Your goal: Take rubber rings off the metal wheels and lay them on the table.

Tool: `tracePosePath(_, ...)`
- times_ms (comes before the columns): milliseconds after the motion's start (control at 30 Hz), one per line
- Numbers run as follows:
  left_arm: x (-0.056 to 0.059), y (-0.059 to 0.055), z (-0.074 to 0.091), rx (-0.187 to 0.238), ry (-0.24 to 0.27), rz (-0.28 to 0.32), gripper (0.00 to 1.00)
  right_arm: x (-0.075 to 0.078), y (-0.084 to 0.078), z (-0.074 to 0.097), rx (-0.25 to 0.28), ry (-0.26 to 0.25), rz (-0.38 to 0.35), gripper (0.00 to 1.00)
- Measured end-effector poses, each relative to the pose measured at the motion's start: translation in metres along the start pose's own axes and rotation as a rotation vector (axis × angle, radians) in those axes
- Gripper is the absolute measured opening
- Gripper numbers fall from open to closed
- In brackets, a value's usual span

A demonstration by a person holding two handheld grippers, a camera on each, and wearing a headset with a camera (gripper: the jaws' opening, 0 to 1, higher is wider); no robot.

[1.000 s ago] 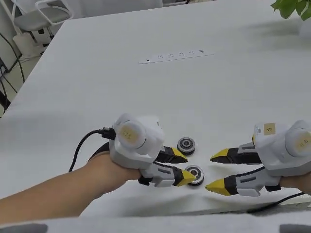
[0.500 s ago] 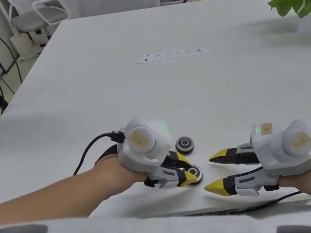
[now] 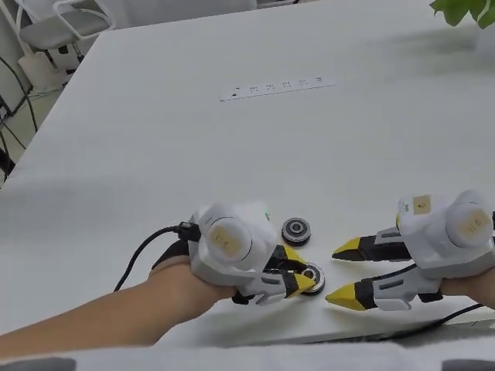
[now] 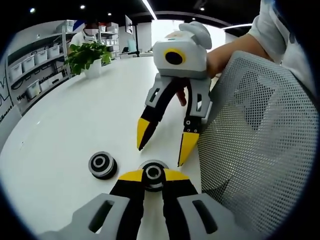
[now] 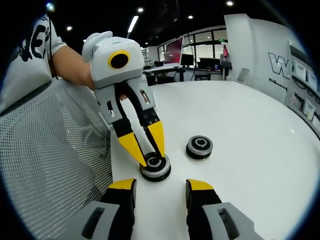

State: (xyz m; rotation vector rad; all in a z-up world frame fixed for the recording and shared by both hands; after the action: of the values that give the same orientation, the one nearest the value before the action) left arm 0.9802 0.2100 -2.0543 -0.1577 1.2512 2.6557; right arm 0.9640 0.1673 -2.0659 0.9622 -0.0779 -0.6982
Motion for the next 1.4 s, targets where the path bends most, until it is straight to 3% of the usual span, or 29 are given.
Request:
tracePosePath(533, 0.006, 0.004, 0.005, 0.004, 0.024, 0.016, 0.07, -0.007, 0.012, -0.013, 0.001, 0.079, 0.036, 0.31)
tracePosePath(1000, 0.005, 0.005, 0.006, 0.006, 0.03, 0.02, 0.07, -0.008, 0.01, -0.023, -0.001, 0.066, 0.097, 0.26)
tracePosePath(1400, 0.004, 0.004, 0.005, 0.011, 0.033, 0.026, 0.07, -0.007, 0.003, -0.016, -0.005, 0.037, 0.066, 0.22)
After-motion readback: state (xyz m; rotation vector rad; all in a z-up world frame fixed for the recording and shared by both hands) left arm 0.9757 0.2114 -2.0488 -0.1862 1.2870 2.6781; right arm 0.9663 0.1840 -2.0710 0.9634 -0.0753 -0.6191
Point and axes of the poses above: the centre of the closed fingertips' face, and the gripper's own axes: z roughly backward along the fingers, x roughly to its right, y roughly out of its top, the point moved 2 cm from there along z, roughly backward along the fingers, and after that the axes turned 11 degrees about -z, right-handed, at the moved point
